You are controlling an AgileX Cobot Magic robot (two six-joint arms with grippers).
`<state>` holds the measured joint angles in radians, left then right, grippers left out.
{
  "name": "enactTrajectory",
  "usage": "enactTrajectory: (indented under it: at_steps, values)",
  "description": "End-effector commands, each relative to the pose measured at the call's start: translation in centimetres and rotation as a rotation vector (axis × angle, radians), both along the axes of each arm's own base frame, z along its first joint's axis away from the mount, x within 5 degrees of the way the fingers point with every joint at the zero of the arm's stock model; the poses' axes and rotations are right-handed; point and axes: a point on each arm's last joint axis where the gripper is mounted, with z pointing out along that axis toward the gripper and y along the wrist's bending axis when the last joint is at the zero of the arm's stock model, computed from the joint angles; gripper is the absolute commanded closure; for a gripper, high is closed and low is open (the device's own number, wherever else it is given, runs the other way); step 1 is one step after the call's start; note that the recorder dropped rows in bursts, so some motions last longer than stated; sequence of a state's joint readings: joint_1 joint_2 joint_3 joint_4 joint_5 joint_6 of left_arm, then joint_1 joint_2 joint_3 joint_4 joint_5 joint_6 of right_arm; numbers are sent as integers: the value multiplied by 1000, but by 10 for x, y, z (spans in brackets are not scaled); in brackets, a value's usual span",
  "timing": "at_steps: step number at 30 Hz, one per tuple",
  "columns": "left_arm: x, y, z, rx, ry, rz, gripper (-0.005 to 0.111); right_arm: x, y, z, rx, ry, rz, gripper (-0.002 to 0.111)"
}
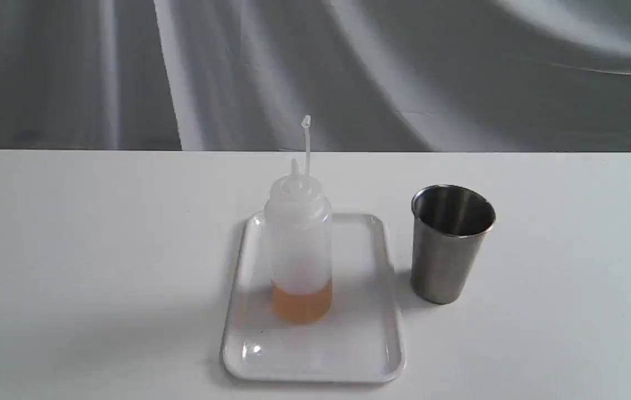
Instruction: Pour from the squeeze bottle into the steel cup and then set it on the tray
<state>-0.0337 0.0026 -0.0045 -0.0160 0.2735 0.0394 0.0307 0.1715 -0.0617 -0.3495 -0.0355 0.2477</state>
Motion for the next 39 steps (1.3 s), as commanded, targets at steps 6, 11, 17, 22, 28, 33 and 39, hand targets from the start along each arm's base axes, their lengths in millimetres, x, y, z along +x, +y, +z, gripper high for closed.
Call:
enactTrajectory:
  at_steps: [6, 11, 17, 22, 28, 33, 39]
  values:
    - [0, 0, -1, -2, -6, -5, 107, -7, -10, 1, -1, -48, -152, 108]
    - [0, 0, -1, -4, -6, -4, 107, -10, -14, 0, 28, -38, -212, 108]
    - [0, 0, -1, -4, -6, -4, 107, -17, -15, -3, 41, -44, -247, 108]
    - [0, 0, -1, -4, -6, -4, 107, -18, -16, -5, 54, -35, -251, 108]
    - [0, 0, -1, -4, -6, -4, 107, -15, -16, -21, 60, 8, -249, 108]
    - [0, 0, -1, -4, -6, -4, 107, -16, -17, -26, 52, 61, -269, 108]
    - [0, 0, -1, -6, -5, -4, 107, -17, -20, -33, 55, 137, -296, 108]
